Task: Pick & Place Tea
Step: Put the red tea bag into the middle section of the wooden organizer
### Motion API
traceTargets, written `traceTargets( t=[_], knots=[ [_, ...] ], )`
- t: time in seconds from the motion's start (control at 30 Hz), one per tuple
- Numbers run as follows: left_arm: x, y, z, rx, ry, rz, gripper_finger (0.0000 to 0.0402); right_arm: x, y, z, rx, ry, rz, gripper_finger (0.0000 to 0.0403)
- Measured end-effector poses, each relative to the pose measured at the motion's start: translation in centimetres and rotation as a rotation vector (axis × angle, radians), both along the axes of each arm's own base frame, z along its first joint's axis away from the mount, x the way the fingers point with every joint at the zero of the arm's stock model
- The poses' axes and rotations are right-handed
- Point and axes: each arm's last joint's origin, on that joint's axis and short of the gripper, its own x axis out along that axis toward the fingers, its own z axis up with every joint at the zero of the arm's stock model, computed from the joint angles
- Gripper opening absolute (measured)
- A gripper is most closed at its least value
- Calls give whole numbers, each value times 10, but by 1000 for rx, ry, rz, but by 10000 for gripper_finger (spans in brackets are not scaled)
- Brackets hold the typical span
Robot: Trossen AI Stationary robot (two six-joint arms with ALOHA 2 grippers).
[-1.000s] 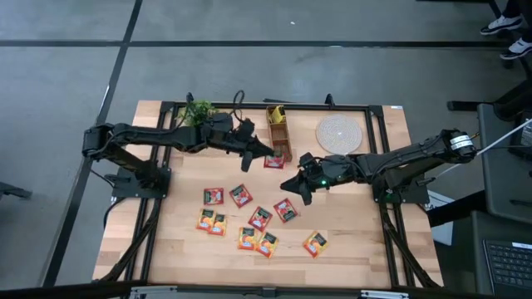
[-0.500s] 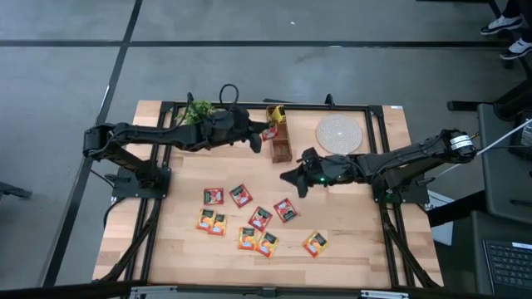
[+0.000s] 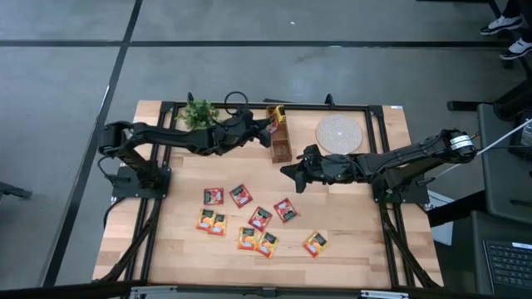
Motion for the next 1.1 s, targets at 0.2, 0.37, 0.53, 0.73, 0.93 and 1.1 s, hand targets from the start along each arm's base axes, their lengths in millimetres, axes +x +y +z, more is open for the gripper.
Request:
traceTargets(
  t=[0.2,0.37,0.53,0.73,0.93,1.1],
  knots=[
    [16,4,-22,13,-17,25,2,0,0,0,45,-9,-15,57],
    [23,8,-37,39,-13,124,2,0,0,0,72,-14,-24,57],
    [28,12,-49,53,-28,192,2,0,0,0,72,-14,-24,57],
    [47,21,-53,89,13,217,2,0,0,0,73,-14,-23,57],
    [69,28,-55,176,99,240,2,0,0,0,75,-13,-16,57],
    [77,30,-69,147,113,295,2,0,2,0,85,-12,-1,57]
  ],
)
